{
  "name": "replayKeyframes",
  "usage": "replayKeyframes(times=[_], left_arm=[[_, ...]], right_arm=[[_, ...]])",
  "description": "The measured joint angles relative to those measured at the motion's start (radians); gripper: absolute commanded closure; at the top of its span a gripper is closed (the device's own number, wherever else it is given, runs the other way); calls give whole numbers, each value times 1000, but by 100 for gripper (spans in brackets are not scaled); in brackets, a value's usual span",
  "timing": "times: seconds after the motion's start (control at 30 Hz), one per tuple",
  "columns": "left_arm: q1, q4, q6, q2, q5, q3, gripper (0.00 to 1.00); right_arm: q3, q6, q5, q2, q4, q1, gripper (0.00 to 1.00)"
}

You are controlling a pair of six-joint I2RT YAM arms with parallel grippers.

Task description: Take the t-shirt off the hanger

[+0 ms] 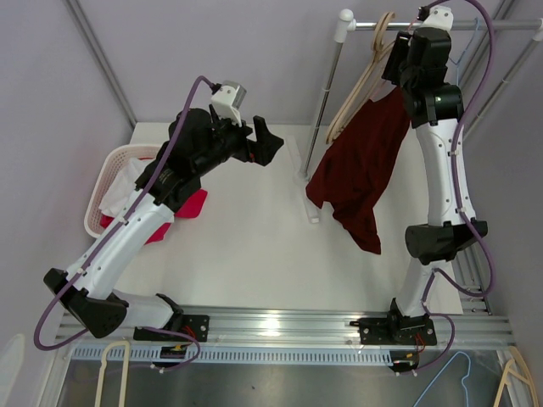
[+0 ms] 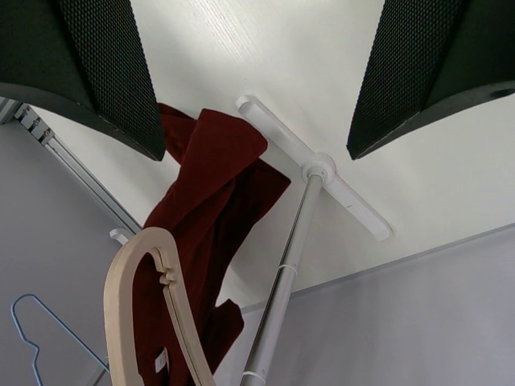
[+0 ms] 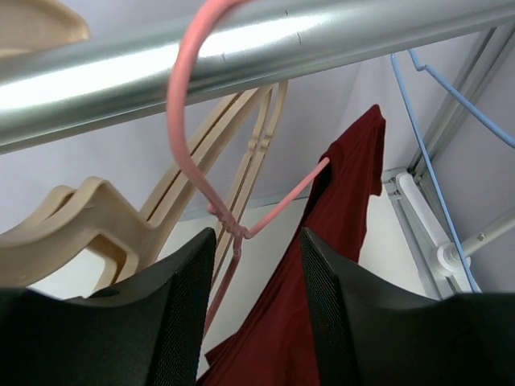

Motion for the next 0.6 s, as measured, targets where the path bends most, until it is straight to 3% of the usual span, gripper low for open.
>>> replayKeyframes(times=[0.3,0.4,0.6], left_arm=[[0,0,7,0,-8,0,1],[0,0,8,0,-9,0,1],[-2,0,12,0,-17,0,0]], right_arm=[[0,-27,37,30,23,-2,79],[-1,-44,60,30,33,-2,100],[-5,-87,113,32,73,-2,100]])
